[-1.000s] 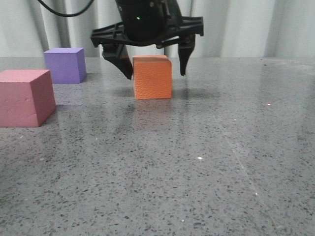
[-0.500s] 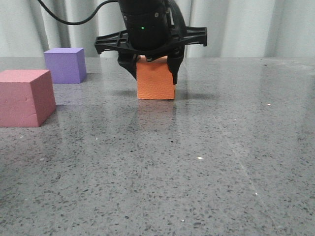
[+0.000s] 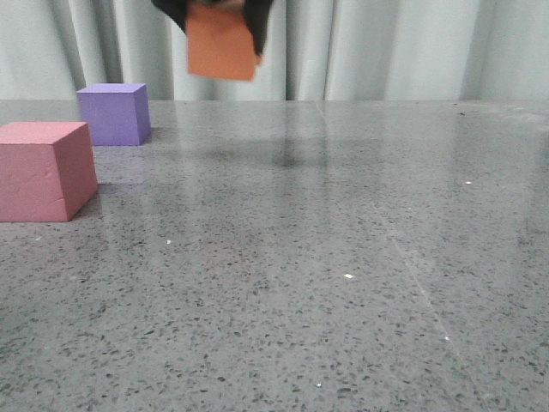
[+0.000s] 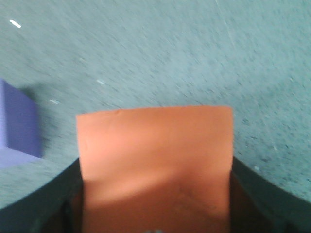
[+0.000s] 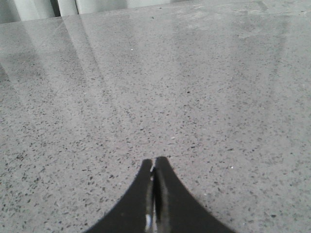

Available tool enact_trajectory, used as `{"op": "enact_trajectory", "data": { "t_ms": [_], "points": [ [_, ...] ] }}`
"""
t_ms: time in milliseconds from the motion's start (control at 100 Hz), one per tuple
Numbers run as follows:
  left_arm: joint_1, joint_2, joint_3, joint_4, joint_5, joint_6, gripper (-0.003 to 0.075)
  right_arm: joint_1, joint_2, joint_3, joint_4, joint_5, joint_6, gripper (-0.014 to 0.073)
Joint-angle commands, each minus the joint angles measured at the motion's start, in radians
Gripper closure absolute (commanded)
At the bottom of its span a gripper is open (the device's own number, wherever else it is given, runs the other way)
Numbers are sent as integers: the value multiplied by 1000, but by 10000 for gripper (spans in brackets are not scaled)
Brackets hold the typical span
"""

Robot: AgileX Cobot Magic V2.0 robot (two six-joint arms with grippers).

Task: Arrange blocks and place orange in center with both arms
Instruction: 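Lift the orange cube with the left gripper toward the purple cube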

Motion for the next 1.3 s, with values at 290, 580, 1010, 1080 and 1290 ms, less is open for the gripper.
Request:
{"op": "enact_trajectory", "data": {
  "t_ms": [290,580,1010,1080,1290],
  "points": [
    [76,-269,323,228,-132,-189,739,-6,-20,-14,-2,-86,-9,713],
    [253,-293,387,42,-263,-120,739,-6,-20,-14,-2,-86,-9,713],
    [273,-216,389,7,-256,-73,739,-6,-20,-14,-2,-86,-9,713],
    [273,-199,389,7,-252,-73,739,-6,-20,-14,-2,-86,-9,713],
    [273,-163,389,7,-256,-73,739,-6,-20,-14,-2,-86,-9,713]
  ]
}}
